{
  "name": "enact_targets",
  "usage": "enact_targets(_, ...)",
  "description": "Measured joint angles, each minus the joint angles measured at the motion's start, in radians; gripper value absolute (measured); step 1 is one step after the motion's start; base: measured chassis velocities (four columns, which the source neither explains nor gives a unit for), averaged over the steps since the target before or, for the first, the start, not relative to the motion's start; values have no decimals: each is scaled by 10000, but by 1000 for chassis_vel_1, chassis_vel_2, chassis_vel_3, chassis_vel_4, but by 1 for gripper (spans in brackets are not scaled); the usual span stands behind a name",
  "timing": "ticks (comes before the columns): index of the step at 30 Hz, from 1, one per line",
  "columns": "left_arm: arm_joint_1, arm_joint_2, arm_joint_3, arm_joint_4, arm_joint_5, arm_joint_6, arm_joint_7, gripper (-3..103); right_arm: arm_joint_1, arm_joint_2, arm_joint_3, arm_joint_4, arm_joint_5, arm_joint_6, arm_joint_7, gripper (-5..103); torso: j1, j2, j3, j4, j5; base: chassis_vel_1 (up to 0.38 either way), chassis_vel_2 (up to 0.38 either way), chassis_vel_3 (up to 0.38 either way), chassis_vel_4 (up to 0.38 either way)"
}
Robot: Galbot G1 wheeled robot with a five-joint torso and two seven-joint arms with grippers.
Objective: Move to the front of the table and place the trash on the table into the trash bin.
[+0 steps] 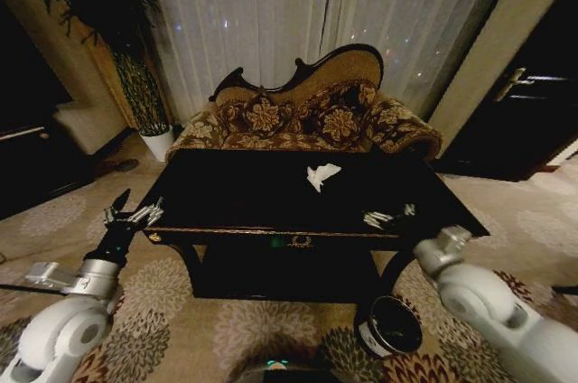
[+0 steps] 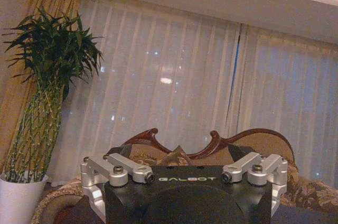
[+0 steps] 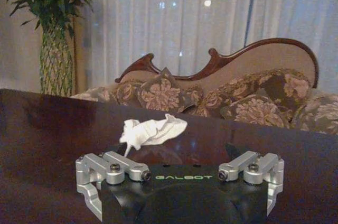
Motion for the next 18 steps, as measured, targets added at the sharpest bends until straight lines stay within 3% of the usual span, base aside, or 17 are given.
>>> enact_targets(3, 0, 0, 1, 0, 0, 0, 2, 100, 1089, -148, -893, -458, 180, -32, 17, 100, 0, 0, 0, -2, 2, 0, 0, 0, 0)
enact_targets(5, -1, 0, 0, 0, 0, 0, 0, 100, 3229, -119, -2860, -1477, 380, -60, 17, 100, 1, -1, 1, 0, 1, 0, 0, 0, 0)
enact_targets(18, 0, 0, 0, 0, 0, 0, 0, 100, 6416, 564, -6040, -2827, 467, -126, -36, 100, 1, 0, 0, -2, -2, 0, 0, 0, 0)
